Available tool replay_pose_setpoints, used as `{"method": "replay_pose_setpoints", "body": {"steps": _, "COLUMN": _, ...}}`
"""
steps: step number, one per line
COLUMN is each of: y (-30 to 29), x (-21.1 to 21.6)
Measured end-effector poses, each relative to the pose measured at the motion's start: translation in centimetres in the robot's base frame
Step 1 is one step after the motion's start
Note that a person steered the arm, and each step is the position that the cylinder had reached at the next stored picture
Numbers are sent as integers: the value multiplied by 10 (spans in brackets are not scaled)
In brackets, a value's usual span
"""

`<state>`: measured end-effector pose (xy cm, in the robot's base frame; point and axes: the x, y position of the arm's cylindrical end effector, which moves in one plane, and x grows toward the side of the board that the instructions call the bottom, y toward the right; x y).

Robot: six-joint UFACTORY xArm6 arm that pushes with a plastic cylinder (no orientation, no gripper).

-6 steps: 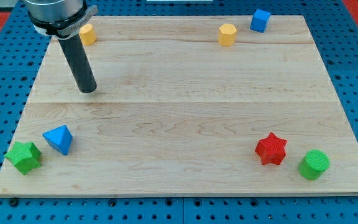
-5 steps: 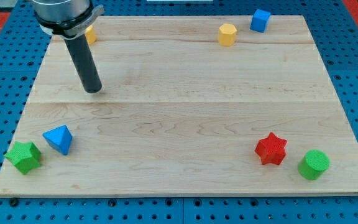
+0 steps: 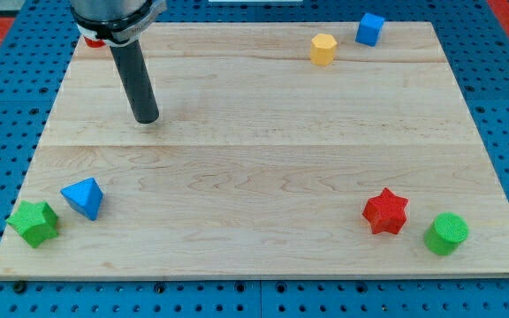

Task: Separate the red star from the green circle

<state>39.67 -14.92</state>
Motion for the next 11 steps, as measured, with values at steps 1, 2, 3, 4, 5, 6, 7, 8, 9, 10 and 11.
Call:
{"method": "replay_pose_setpoints", "body": {"steps": 1, "y": 2, "x": 0}}
{"method": "replay_pose_setpoints", "body": {"steps": 2, "y": 2, "x": 0}}
{"method": "replay_pose_setpoints", "body": {"steps": 3, "y": 3, "x": -2}}
{"method": "replay_pose_setpoints", "body": {"steps": 4, "y": 54, "x": -38}}
{"method": "replay_pose_setpoints", "body": {"steps": 5, "y": 92, "x": -75}}
{"method": "replay_pose_setpoints", "body": {"steps": 6, "y": 120, "x": -115}}
{"method": "replay_pose_setpoints", "body": {"steps": 7, "y": 122, "x": -137}}
{"method": "replay_pose_setpoints", "body": {"steps": 8, "y": 137, "x": -128}}
{"method": "replay_pose_setpoints", "body": {"steps": 9, "y": 193, "x": -61}}
{"method": "replay_pose_setpoints", "body": {"steps": 10, "y": 277, "x": 22}}
{"method": "replay_pose_setpoints", "body": {"steps": 11, "y": 351, "x": 66}}
